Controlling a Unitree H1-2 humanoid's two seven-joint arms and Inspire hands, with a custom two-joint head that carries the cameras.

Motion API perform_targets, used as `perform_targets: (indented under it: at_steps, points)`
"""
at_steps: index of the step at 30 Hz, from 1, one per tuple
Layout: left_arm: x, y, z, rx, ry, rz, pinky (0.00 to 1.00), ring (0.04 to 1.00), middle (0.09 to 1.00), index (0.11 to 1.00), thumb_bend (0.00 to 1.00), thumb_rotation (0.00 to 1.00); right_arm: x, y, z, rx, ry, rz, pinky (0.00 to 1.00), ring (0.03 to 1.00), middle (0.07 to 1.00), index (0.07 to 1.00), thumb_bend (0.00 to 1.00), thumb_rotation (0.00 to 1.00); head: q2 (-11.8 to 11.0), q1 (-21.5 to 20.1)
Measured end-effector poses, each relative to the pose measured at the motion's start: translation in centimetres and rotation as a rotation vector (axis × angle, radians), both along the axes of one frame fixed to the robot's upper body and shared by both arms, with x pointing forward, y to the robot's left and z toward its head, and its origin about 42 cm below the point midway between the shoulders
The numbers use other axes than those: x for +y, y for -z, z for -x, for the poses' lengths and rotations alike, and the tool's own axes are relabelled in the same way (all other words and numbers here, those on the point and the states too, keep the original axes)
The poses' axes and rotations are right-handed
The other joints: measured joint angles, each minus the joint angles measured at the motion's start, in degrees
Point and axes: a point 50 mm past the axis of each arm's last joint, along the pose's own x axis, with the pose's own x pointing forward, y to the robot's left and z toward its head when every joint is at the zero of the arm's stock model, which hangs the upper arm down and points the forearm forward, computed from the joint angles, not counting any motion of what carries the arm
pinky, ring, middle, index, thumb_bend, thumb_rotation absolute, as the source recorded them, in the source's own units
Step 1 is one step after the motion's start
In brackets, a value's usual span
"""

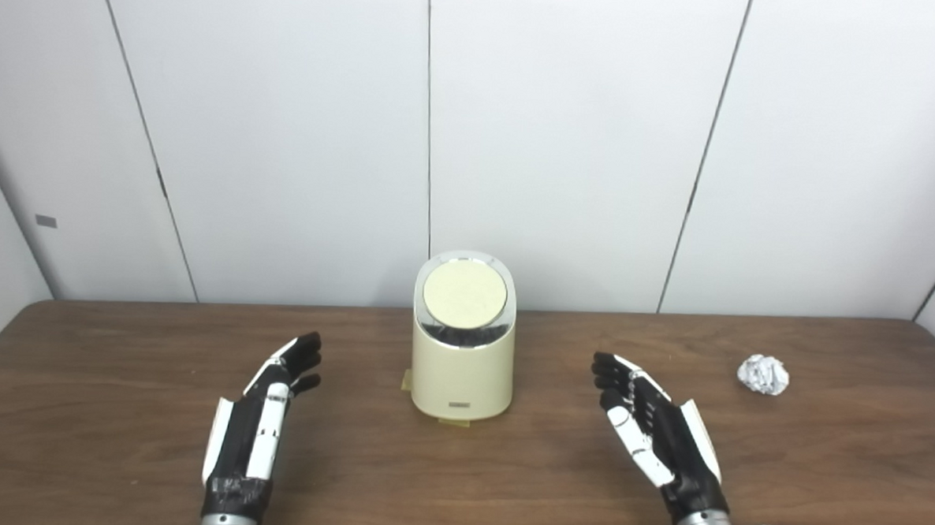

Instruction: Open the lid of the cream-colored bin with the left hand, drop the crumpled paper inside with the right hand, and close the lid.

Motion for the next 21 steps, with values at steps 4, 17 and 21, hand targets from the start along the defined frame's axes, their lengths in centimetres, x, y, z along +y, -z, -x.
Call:
perform_targets:
  at_steps: [4,17,21]
  points:
    - [0.00,0.02,-0.03,0.006,-0.004,-0.005,0.84,0.873,0.877,0.871,0.12,0.98,0.00,0.00,0.00,0.000,0.000,0.001,0.72,0.801,0.811,0.809,0.21,0.80,0.00,0.00]
    - [0.02,0.02,-0.04,0.006,-0.008,-0.010,0.82,0.860,0.862,0.860,0.13,0.92,0.03,0.01,0.00,0.001,-0.001,0.000,0.73,0.805,0.815,0.812,0.21,0.79,0.00,-0.26]
    - [0.11,-0.10,-0.09,0.066,-0.040,-0.050,0.80,0.867,0.865,0.863,0.26,0.56,0.04,-0.03,-0.03,0.001,-0.001,-0.003,0.74,0.811,0.814,0.812,0.21,0.81,-0.17,-0.70]
